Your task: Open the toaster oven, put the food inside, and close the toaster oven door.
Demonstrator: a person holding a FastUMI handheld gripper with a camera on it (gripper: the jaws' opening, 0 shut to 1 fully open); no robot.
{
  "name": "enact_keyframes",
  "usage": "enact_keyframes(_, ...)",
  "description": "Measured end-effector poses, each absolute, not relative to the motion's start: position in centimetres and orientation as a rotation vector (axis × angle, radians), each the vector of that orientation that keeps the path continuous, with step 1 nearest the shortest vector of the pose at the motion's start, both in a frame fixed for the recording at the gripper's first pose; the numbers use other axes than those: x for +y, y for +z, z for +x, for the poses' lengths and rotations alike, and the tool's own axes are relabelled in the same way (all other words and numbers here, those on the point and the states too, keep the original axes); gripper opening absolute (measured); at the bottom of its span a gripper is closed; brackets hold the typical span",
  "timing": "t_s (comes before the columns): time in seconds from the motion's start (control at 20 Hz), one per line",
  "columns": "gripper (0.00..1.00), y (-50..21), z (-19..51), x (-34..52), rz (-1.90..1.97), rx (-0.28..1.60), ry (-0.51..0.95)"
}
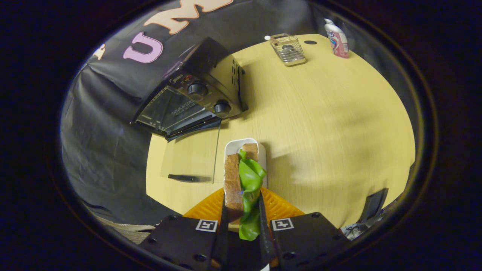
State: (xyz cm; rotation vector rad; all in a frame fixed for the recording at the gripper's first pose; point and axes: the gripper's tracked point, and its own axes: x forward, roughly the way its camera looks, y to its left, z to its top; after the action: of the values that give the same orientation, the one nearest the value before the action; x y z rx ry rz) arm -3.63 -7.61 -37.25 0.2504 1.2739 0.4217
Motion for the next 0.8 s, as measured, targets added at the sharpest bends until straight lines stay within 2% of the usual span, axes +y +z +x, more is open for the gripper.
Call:
enact_keyframes(0.4, 0.37, -32.5, -4.5, -3.6, 0.493, 1.153, 0.383)
enact_keyframes(0.8, 0.37, -31.5, -7.9, 4.7, 0.794, 1.014, 0.306)
